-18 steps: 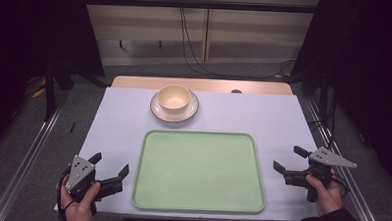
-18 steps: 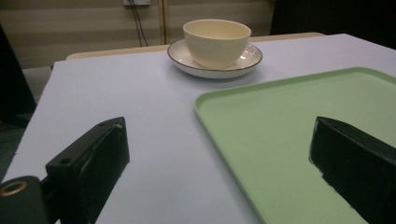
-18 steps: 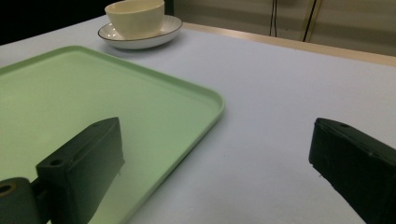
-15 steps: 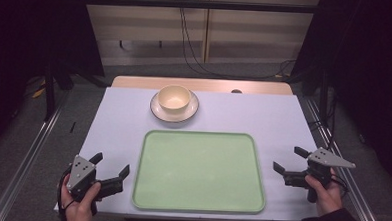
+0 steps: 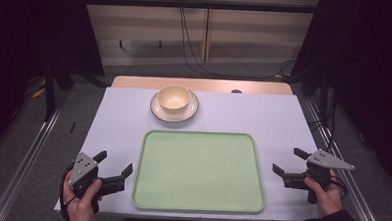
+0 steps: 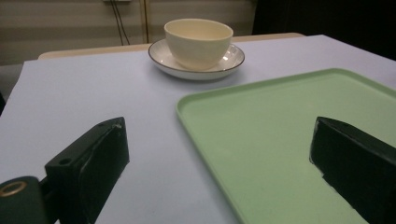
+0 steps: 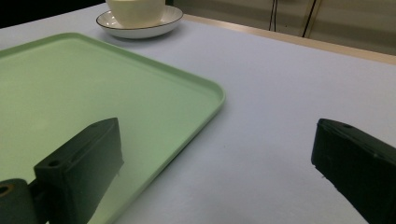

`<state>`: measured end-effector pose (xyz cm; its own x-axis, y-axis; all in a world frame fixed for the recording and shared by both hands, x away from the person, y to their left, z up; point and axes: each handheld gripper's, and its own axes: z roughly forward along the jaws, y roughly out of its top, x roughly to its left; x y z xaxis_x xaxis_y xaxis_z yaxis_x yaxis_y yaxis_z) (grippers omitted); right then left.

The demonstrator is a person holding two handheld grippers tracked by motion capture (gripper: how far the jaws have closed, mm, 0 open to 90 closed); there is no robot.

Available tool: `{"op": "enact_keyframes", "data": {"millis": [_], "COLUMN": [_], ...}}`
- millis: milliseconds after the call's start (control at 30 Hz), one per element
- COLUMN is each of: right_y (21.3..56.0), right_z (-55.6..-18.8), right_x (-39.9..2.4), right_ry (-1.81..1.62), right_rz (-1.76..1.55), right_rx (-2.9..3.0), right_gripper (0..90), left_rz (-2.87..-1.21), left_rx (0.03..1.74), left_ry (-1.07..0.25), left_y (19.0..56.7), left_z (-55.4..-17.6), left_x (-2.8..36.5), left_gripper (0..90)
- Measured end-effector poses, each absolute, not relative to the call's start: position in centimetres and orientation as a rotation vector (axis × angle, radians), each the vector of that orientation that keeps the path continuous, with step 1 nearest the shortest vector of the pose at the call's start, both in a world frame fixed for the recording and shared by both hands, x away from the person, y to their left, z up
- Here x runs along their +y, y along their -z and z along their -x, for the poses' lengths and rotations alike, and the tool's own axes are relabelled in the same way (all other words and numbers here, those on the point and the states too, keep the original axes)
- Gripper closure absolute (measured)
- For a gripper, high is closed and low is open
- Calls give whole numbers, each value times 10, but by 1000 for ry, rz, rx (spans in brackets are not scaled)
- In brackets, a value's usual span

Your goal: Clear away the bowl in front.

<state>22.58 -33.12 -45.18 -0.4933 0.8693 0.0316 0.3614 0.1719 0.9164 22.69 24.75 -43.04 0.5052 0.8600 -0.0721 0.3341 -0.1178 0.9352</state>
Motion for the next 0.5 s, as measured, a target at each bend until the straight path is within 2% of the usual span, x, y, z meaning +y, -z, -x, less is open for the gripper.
{"op": "enact_keyframes", "data": {"millis": [200,500], "right_y": [452,452], "right_z": [-225,-225], "right_x": [-331,-331], "right_ry": [-1299,-1311], "right_rz": [-1151,-1149], "right_rx": [1953,1950], "right_gripper": [21,20], "left_rz": [-1673,-1735], "left_rx": [1022,909], "left_ry": [-605,-612], "left_y": [427,418], "left_z": [-235,-248], "left_x": [241,224], "left_gripper": [45,37]}}
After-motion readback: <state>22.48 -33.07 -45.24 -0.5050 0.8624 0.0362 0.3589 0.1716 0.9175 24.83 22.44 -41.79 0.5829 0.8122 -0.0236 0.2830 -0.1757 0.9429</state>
